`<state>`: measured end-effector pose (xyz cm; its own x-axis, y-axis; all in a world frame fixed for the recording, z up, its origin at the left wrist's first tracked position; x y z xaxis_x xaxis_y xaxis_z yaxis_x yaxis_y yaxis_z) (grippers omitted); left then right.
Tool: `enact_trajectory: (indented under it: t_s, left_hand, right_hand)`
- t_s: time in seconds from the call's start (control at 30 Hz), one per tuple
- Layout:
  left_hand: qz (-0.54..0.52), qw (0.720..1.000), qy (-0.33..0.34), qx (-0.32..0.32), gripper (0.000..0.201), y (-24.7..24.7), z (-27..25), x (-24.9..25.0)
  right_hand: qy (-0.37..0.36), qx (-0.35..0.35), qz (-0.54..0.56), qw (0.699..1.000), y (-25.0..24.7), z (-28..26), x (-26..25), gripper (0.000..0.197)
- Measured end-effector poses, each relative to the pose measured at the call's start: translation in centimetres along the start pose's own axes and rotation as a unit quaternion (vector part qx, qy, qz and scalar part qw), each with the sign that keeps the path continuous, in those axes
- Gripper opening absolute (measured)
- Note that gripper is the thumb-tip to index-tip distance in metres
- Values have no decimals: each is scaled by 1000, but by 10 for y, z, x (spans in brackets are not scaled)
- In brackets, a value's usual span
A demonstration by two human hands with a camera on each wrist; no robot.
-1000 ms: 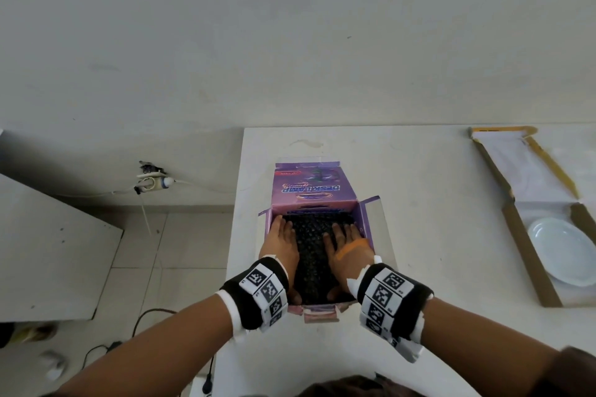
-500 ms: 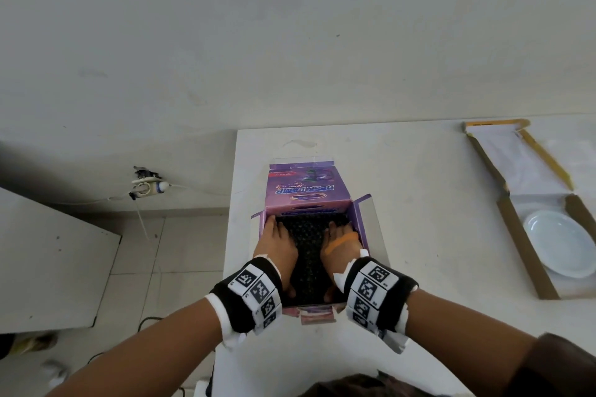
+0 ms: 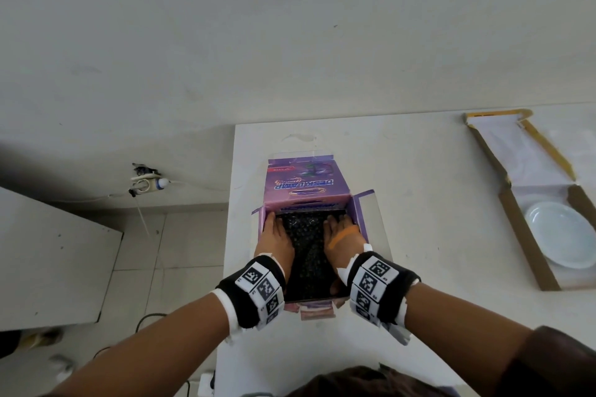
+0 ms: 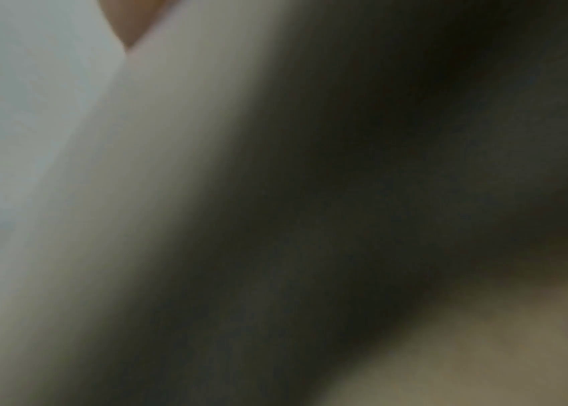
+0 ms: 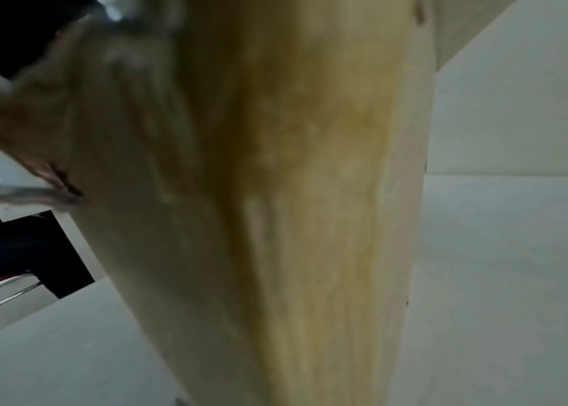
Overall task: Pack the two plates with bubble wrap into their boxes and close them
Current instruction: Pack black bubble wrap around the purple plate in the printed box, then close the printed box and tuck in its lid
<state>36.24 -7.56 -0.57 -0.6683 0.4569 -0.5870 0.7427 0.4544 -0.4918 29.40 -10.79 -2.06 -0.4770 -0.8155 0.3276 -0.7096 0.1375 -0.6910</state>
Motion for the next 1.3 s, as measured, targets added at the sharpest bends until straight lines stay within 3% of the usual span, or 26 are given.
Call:
enact_trajectory:
  t_s: [0.17, 0.33, 0.43, 0.5, 0.53, 0.6, 0.67, 0.73, 0.8, 0.83, 0.9, 0.97, 1.0, 1.03, 1.13, 1.2, 1.3]
  left_hand:
    - [37, 999, 2, -8, 67, 3, 0, 4]
    - [15, 1000, -4, -3, 63, 0, -5, 2]
    - [-57, 996, -16, 64, 60, -9, -12, -7]
    - [-149, 974, -34, 169, 59, -23, -25, -19]
    - [-185, 958, -38, 217, 58, -30, -33, -24]
    - [-278, 904, -53, 319, 54, -37, -50, -39]
    - [-371, 827, -119, 405, 46, -31, -73, -59]
    - [-441, 766, -208, 420, 48, -7, -93, -73]
    - [-524, 715, -281, 368, 58, 30, -99, -75]
    - [-572, 686, -304, 332, 63, 48, -99, -71]
    - [-677, 613, -319, 253, 69, 77, -97, -55]
    - [-746, 547, -312, 217, 66, 89, -97, -40]
    - [-760, 527, -306, 224, 61, 88, -99, -37]
    - [-767, 512, -303, 240, 54, 85, -103, -39]
    - [-778, 463, -318, 281, 28, 80, -114, -47]
    - [-783, 433, -316, 316, 17, 75, -119, -53]
    - [-793, 386, -267, 389, 23, 60, -125, -58]
  right_hand:
    - [2, 2, 51, 999, 1, -4, 3, 60]
    - [-13, 12, 31, 999, -2, -8, 2, 63]
    - [-35, 59, 64, 996, -17, -18, -1, 69]
    - [-59, 146, 134, 978, -38, -38, 0, 87]
    - [-63, 191, 163, 966, -50, -51, 4, 89]
    - [-68, 325, 227, 916, -71, -79, 17, 68]
    - [-34, 471, 311, 825, -80, -113, 48, 36]
    - [30, 545, 394, 740, -68, -140, 80, 22]
    - [113, 529, 507, 671, -36, -148, 109, 17]
    - [156, 489, 576, 636, -13, -143, 120, 14]
    - [210, 361, 722, 552, 37, -121, 123, 11]
    - [199, 260, 813, 482, 67, -97, 110, 12]
    - [187, 231, 832, 468, 72, -90, 104, 14]
    - [177, 216, 835, 474, 73, -85, 101, 16]
    - [156, 208, 802, 538, 64, -76, 94, 18]
    - [146, 209, 797, 548, 58, -72, 89, 22]
    - [145, 207, 790, 558, 54, -69, 83, 27]
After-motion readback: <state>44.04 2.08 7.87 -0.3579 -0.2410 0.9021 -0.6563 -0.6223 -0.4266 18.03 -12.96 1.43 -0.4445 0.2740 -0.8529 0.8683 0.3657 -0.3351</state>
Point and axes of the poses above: each hand's wrist, its own z-axis towards the middle knuckle, its own y-axis out of the palm, x = y × z, the point moved 10 cm from there along z, towards the middle knuckle, and after that the axes turned 6 degrees about z, right-handed, at the moved point
